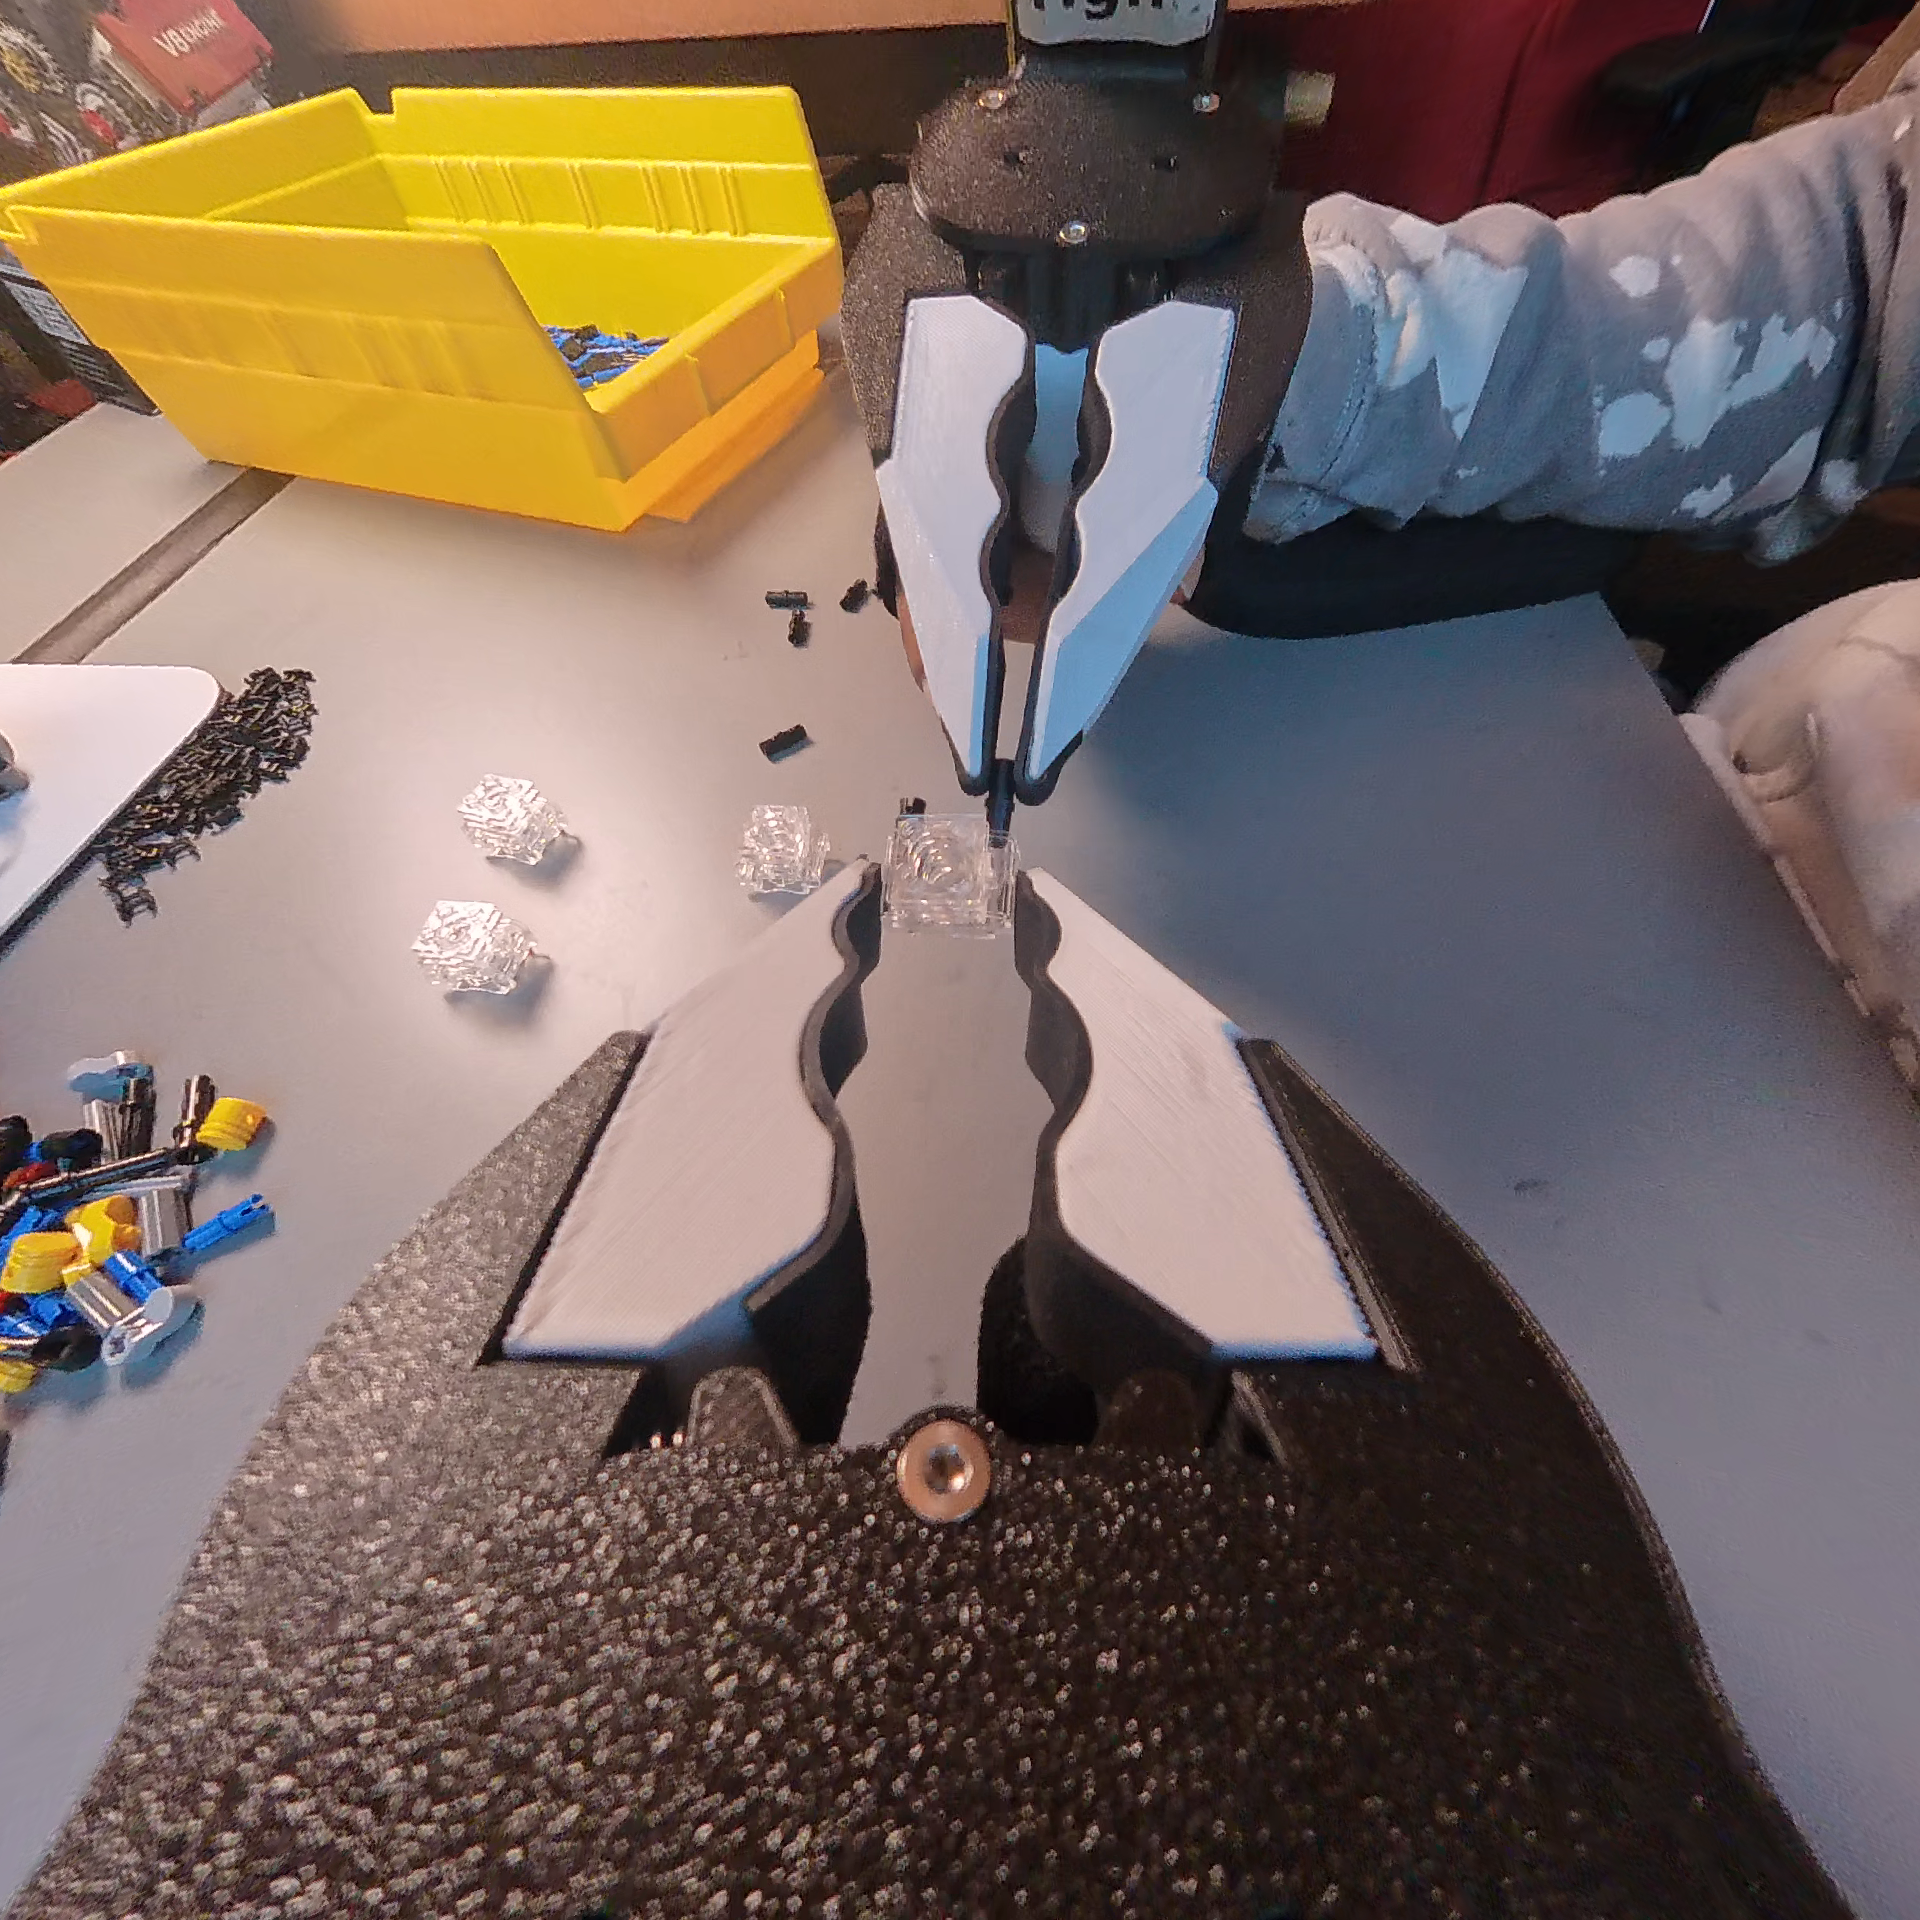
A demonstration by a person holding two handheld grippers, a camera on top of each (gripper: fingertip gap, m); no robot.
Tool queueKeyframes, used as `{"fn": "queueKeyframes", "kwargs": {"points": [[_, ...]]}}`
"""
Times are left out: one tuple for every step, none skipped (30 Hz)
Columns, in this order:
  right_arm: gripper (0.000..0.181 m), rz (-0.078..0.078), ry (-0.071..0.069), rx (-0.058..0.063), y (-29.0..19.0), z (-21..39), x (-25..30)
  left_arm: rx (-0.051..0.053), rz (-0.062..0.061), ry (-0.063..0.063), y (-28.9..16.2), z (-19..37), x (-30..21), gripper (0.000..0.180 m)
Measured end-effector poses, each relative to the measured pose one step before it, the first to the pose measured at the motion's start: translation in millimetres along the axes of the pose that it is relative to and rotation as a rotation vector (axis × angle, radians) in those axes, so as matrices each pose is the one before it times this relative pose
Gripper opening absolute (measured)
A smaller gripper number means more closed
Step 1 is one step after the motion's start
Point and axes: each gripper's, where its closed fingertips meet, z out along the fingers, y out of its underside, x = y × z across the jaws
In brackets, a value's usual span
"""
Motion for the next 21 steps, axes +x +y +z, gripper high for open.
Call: {"fn": "queueKeyframes", "kwargs": {"points": [[0.004,-0.0006,0.0063,0.0005,-0.94,-0.23,0.86,0.0061,-0.0081,-0.0042,-1.11,-0.20,-0.86,0.023],[0.004,0.0046,0.0042,0.0042,-1.13,-0.22,0.62,0.0047,-0.0103,-0.0035,-0.83,0.04,-0.68,0.023],[0.004,0.0135,0.0008,0.0155,-2.42,-0.55,0.66,0.0084,-0.0145,-0.0026,-1.71,0.13,-0.63,0.023],[0.004,0.0199,-0.0033,0.0192,-2.91,-1.14,0.76,0.0128,-0.0176,-0.0021,-2.67,0.13,-0.44,0.023],[0.004,0.0211,-0.0019,0.0210,-3.40,-1.63,1.33,0.0192,-0.0197,-0.0019,-3.55,0.10,-0.64,0.023],[0.004,0.0203,-0.0022,0.0224,-3.57,-2.08,1.49,0.0240,-0.0228,0.0009,-4.17,-0.25,-0.65,0.022],[0.003,0.0187,-0.0008,0.0218,-3.57,-1.87,1.33,0.0229,-0.0245,0.0050,-4.26,-0.28,-0.47,0.022],[0.003,0.0126,-0.0011,0.0140,-2.57,-1.34,0.62,0.0169,-0.0205,0.0058,-3.22,-0.18,-0.28,0.022],[0.003,0.0073,-0.0009,0.0102,-2.10,-0.74,0.20,0.0118,-0.0110,0.0032,-2.16,0.01,0.20,0.022],[0.003,0.0133,-0.0020,0.0100,-1.96,-0.68,0.27,0.0119,-0.0082,0.0011,-1.99,-0.19,0.14,0.022],[0.003,0.0197,-0.0023,0.0089,-1.57,-0.37,0.52,0.0120,-0.0098,0.0003,-1.98,-0.44,0.00,0.022],[0.003,0.0202,-0.0061,0.0103,-1.75,-0.14,-0.12,0.0103,-0.0107,0.0051,-1.53,-0.47,0.26,0.022],[0.003,0.0191,-0.0078,0.0146,-2.21,-0.16,-0.57,0.0136,-0.0118,0.0075,-2.00,-0.43,0.58,0.022],[0.003,0.0185,-0.0069,0.0160,-2.26,-0.20,-0.22,0.0126,-0.0095,0.0038,-2.04,-0.42,0.35,0.022],[0.004,0.0270,-0.0106,0.0140,-1.98,-0.26,-0.14,0.0110,-0.0066,0.0022,-1.85,-0.09,0.39,0.022],[0.003,0.0338,-0.0135,0.0158,-1.80,-0.49,0.02,0.0097,-0.0042,-0.0002,-1.76,-0.03,0.23,0.022],[0.003,0.0456,-0.0218,0.0182,-1.76,-0.73,-0.54,0.0125,-0.0039,0.0033,-2.24,0.02,0.74,0.022],[0.003,0.0391,-0.0183,0.0209,-1.76,-0.54,-0.37,0.0228,-0.0074,0.0039,-3.88,-0.38,0.77,0.022],[0.003,0.0317,-0.0187,0.0327,-3.77,-0.16,-1.71,0.0216,-0.0115,0.0098,-3.73,-0.50,0.93,0.022],[0.003,0.0162,-0.0035,0.0146,-2.09,0.58,-0.66,0.0095,-0.0048,0.0085,-1.67,-0.17,0.94,0.022],[0.003,-0.0220,0.0283,-0.0154,1.19,0.89,2.21,-0.0095,0.0118,-0.0137,1.26,-0.58,-1.87,0.022]]}}
